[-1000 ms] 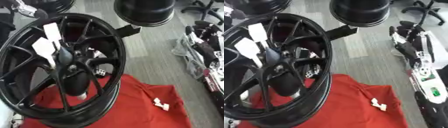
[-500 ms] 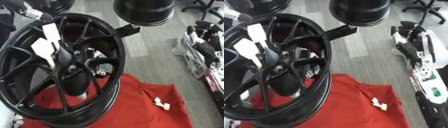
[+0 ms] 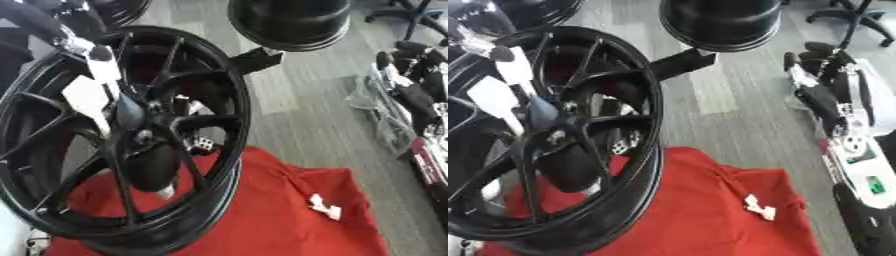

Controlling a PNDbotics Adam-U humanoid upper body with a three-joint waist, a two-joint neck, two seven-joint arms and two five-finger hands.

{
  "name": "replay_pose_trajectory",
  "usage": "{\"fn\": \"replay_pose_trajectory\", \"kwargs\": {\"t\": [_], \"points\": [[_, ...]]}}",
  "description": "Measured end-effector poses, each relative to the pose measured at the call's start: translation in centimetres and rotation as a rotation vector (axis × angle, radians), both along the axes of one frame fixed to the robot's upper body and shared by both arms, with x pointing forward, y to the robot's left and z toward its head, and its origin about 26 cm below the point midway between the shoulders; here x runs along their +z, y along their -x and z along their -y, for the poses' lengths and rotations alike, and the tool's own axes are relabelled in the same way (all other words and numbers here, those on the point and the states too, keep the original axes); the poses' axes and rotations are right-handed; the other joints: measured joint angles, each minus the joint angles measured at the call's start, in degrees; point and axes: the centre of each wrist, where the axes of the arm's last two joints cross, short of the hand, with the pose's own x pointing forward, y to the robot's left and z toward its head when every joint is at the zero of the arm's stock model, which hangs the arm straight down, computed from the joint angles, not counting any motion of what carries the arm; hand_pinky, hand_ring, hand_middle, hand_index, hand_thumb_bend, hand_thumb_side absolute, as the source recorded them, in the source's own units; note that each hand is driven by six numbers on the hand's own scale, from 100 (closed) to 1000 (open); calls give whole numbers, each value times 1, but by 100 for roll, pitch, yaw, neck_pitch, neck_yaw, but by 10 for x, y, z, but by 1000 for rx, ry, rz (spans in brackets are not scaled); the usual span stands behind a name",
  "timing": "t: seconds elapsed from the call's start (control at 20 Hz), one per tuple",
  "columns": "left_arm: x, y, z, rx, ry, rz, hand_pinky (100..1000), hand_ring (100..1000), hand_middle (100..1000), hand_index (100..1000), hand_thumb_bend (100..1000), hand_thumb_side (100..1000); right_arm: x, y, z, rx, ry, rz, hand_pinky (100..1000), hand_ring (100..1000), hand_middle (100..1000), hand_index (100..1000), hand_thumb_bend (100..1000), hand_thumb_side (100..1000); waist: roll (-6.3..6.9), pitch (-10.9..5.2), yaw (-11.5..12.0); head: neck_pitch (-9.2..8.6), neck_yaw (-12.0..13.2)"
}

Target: Pull the pin out of the wheel hub.

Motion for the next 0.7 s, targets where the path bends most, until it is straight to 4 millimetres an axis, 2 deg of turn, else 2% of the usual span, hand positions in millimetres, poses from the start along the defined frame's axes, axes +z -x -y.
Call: {"fn": "replay_pose_trajectory", "kwargs": {"t": [0.7], "points": [[-12, -5, -1, -11, -48, 0, 858, 861, 806, 805, 548, 551, 0, 0, 0, 0, 0, -1, 828, 650, 584, 707, 349, 272, 1, 6, -12, 0, 3]]}}
